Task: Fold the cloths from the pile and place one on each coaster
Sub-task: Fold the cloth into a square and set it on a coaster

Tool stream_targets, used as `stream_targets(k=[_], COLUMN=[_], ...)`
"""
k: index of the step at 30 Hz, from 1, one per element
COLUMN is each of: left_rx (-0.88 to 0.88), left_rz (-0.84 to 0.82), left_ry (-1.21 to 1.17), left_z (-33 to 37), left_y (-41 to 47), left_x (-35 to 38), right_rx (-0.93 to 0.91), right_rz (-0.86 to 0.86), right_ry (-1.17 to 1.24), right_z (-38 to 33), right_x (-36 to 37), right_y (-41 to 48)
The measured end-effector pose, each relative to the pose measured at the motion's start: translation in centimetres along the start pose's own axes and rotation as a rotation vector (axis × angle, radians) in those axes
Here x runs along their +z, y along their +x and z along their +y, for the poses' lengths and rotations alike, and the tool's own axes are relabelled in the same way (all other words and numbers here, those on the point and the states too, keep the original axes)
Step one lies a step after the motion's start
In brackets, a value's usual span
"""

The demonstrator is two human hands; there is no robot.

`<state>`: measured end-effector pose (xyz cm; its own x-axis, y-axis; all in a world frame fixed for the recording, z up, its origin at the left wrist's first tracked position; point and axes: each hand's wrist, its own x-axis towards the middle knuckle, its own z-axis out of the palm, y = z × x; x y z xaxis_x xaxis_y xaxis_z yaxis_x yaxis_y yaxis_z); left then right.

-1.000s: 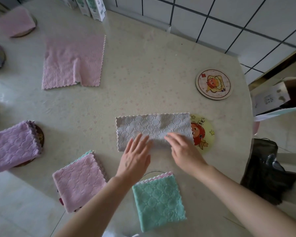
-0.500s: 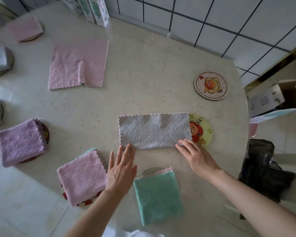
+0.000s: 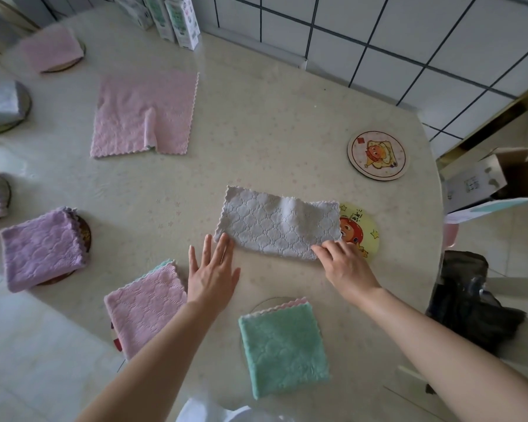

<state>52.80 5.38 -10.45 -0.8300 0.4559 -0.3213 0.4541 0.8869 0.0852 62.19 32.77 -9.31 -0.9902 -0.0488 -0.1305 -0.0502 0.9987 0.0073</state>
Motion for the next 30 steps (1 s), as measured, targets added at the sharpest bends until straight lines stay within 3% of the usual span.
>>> stream_targets(k=[12,18,24,27,30], left_rx=[-0.026,0.347,0.434,0.526,0.607], left_rz=[-0.033,0.111,0.310,0.267,0.150], left_ry=[-0.088,-0.170,-0.311,-0.331,-0.311], left_z=[1.8,4.7,5.1,4.1,2.7], left_y=[2.1,-0.9,-2.1,-2.5,-2.8], left_x=[-2.1,-0.4,0.3,0.9,1.4], right_rx=[-0.003,-0.080,-0.106,-0.099,-0.176], right_rz=[0.037,0.048,-0.045,-0.029,-0.043], right_ry=[0.134,0.400,0.702,0.664,0.468], right_z=[-0.5,-5.4,-8.2,-7.3,-5.2], right_x=[-1.8,-5.2,-6.7,-5.8,-3.6], right_y=[0.6,-0.6,-1.7,-1.3,-0.6])
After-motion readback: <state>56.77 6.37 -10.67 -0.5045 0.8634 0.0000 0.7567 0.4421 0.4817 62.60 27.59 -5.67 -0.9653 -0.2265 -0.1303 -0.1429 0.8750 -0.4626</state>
